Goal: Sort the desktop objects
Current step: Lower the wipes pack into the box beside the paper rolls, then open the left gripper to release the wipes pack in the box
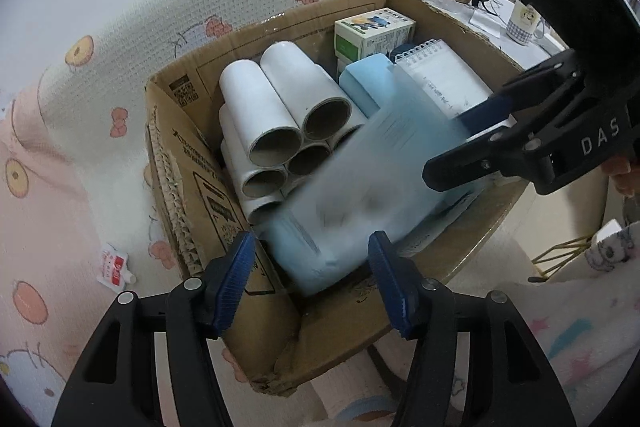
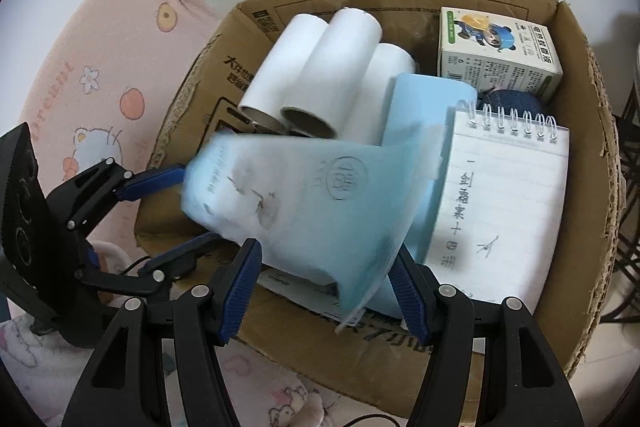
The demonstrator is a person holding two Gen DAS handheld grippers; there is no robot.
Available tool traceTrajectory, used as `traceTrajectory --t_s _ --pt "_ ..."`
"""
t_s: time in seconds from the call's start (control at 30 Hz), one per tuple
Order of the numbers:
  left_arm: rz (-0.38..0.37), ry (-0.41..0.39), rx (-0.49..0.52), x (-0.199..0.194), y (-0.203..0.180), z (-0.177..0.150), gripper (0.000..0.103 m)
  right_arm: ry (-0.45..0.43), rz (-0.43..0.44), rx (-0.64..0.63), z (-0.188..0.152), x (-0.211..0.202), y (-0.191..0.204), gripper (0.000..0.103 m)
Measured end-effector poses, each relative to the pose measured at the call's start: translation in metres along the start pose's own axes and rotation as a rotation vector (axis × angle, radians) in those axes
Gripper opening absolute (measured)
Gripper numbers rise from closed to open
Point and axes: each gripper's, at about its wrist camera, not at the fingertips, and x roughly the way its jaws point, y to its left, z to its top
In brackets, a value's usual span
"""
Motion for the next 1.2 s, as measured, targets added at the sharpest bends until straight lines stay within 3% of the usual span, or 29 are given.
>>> traceTrajectory --t_s 0.3,0.37,0.43,0.6,0.67,0.73,0.9,1.2 --pt "0.002 0.017 -0.024 0.002 0.005 0.007 0.064 0.024 -0.033 -0.038 -0.001 0.009 0.005 0.06" --pt "-0.025 0.022 -0.036 0.002 0.007 0.011 0.063 0.017 -0.055 -0.081 0.0 0.009 0.013 0.051" --pt "-0.062 0.021 -0.058 0.002 0.011 0.016 0.05 0.021 -0.075 -0.129 0.001 0.01 0.021 0.035" --pt "-0.117 0.044 -0.128 0.01 0.023 0.022 0.029 0.064 -0.106 -0.16 0.012 0.021 0.027 0.03" --pt "-0.132 0.05 -0.158 0.013 0.029 0.021 0.029 0.095 -0.133 -0.174 0.017 0.031 0.029 0.03" --pt "-0.141 0.051 -0.188 0.013 0.035 0.018 0.029 0.142 -0.165 -0.202 0.019 0.044 0.032 0.021" --pt "-0.173 0.017 -0.241 0.004 0.049 0.012 0.029 0.219 -0.209 -0.217 0.028 0.065 0.035 0.019" --pt "-0.199 0.006 -0.208 -0.005 0.048 0.012 0.029 0.323 -0.276 -0.209 0.039 0.097 0.041 0.019"
